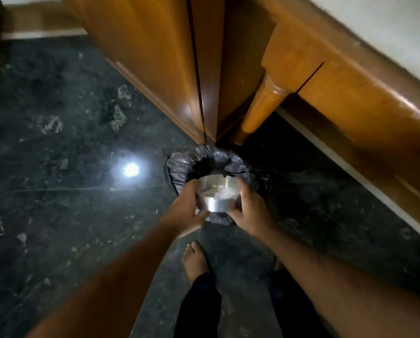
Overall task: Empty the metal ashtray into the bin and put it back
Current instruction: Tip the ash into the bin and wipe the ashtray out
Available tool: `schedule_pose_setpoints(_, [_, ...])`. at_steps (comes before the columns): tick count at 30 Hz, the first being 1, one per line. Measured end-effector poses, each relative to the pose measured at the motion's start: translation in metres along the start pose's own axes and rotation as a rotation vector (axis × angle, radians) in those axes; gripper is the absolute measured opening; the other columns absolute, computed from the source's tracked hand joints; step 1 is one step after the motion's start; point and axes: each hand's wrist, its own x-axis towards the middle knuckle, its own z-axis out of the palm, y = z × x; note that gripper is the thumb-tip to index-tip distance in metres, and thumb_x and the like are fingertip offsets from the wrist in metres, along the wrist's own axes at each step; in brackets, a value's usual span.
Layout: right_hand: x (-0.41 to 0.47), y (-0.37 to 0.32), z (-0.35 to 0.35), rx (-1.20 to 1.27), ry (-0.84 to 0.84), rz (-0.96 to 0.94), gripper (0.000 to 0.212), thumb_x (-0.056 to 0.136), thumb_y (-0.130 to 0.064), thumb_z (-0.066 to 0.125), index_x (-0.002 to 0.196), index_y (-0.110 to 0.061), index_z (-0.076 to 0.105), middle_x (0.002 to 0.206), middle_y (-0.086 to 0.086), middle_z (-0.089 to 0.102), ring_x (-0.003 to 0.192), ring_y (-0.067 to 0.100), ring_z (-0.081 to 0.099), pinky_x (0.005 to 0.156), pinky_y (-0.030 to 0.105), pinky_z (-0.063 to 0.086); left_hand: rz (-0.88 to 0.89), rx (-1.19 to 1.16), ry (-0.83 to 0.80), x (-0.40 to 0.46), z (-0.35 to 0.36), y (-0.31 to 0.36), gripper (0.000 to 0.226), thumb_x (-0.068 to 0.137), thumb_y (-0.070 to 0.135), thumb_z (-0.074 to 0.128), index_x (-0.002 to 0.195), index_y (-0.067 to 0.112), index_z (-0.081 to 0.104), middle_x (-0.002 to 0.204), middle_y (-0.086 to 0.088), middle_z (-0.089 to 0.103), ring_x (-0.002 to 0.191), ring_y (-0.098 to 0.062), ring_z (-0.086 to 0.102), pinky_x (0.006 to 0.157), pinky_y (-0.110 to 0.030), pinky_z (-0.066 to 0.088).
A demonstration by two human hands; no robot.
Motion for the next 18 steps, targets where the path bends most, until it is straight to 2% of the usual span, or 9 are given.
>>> schedule_pose_setpoints(2, [0.028, 0.002, 0.004, 0.079, -0.023, 0.027, 0.068, 0.083, -0.03, 0.079, 0.136, -0.008, 0.044, 0.12, 0.017, 0.068, 0.106, 0.035, 0.067, 0.087, 0.044, 0.057, -0.065, -0.174, 0.04, 0.023, 0.004, -0.007, 0.062, 0.087, 0.022, 0.073, 0.138, 0.015, 0.038, 0.118, -0.01, 0.064, 0.097, -0.025, 0.068, 0.08, -0.046, 0.061])
schedule_pose_setpoints(6, [0.082, 0.003, 0.008, 0.135, -0.116, 0.19, 0.056, 0.093, -0.043, 0.066, 0.131, -0.006, 0.05, 0.126, 0.019, 0.065, 0.115, 0.036, 0.062, 0.084, 0.029, 0.043, -0.25, -0.453, 0.151, 0.069, 0.009, -0.018, 0.053, 0.083, 0.055, 0.069, 0.116, 0.014, 0.061, 0.103, -0.005, 0.072, 0.097, -0.025, 0.069, 0.076, -0.031, 0.056])
schedule_pose_setpoints(8, [0.099, 0.005, 0.011, 0.25, -0.19, 0.31, 0.055, 0.095, -0.045, 0.062, 0.13, -0.004, 0.053, 0.128, 0.018, 0.064, 0.117, 0.036, 0.062, 0.089, 0.04, 0.053, -0.355, -0.584, 0.212, 0.087, 0.016, -0.019, 0.055, 0.084, 0.06, 0.062, 0.101, 0.009, 0.067, 0.095, -0.013, 0.074, 0.09, -0.032, 0.07, 0.075, -0.041, 0.058])
schedule_pose_setpoints(9, [0.104, 0.007, 0.012, 0.339, -0.215, 0.378, 0.054, 0.095, -0.043, 0.062, 0.13, -0.004, 0.053, 0.13, 0.018, 0.062, 0.117, 0.036, 0.062, 0.084, 0.045, 0.058, -0.386, -0.647, 0.242, 0.095, 0.02, -0.018, 0.052, 0.088, 0.059, 0.058, 0.096, 0.008, 0.068, 0.094, -0.015, 0.073, 0.087, -0.032, 0.069, 0.076, -0.045, 0.057])
schedule_pose_setpoints(11, [0.107, 0.01, 0.015, 0.483, -0.225, 0.51, 0.053, 0.097, -0.038, 0.062, 0.134, -0.003, 0.048, 0.137, 0.018, 0.055, 0.121, 0.037, 0.057, 0.069, 0.04, 0.059, -0.441, -0.768, 0.272, 0.108, 0.031, -0.016, 0.055, 0.095, 0.059, 0.046, 0.096, 0.008, 0.069, 0.099, -0.015, 0.072, 0.09, -0.029, 0.068, 0.083, -0.045, 0.055])
schedule_pose_setpoints(12, [0.108, 0.011, 0.016, 0.518, -0.213, 0.562, 0.052, 0.098, -0.035, 0.061, 0.136, -0.002, 0.046, 0.139, 0.019, 0.052, 0.122, 0.038, 0.056, 0.068, 0.039, 0.058, -0.492, -0.802, 0.276, 0.113, 0.036, -0.014, 0.062, 0.093, 0.064, 0.042, 0.102, 0.008, 0.069, 0.107, -0.016, 0.071, 0.096, -0.031, 0.067, 0.09, -0.047, 0.055])
schedule_pose_setpoints(14, [0.109, 0.012, 0.018, 0.505, -0.176, 0.613, 0.047, 0.1, -0.032, 0.059, 0.135, -0.002, 0.047, 0.137, 0.02, 0.054, 0.12, 0.038, 0.057, 0.076, 0.045, 0.059, -0.596, -0.861, 0.334, 0.118, 0.046, -0.012, 0.071, 0.082, 0.075, 0.041, 0.097, 0.011, 0.068, 0.111, -0.015, 0.069, 0.1, -0.033, 0.066, 0.095, -0.05, 0.055])
schedule_pose_setpoints(16, [0.108, 0.012, 0.019, 0.422, -0.123, 0.58, 0.041, 0.099, -0.031, 0.06, 0.128, -0.003, 0.052, 0.128, 0.019, 0.06, 0.113, 0.036, 0.062, 0.085, 0.049, 0.059, -0.685, -0.912, 0.432, 0.12, 0.055, -0.01, 0.072, 0.075, 0.079, 0.045, 0.091, 0.012, 0.065, 0.099, -0.011, 0.067, 0.093, -0.033, 0.066, 0.093, -0.05, 0.056])
schedule_pose_setpoints(18, [0.103, 0.009, 0.016, 0.29, -0.084, 0.486, 0.035, 0.097, -0.031, 0.061, 0.119, -0.004, 0.057, 0.118, 0.017, 0.065, 0.104, 0.032, 0.064, 0.083, 0.043, 0.057, -0.777, -0.974, 0.529, 0.119, 0.059, -0.01, 0.068, 0.069, 0.078, 0.051, 0.087, 0.013, 0.058, 0.09, -0.008, 0.064, 0.084, -0.03, 0.064, 0.089, -0.049, 0.057])
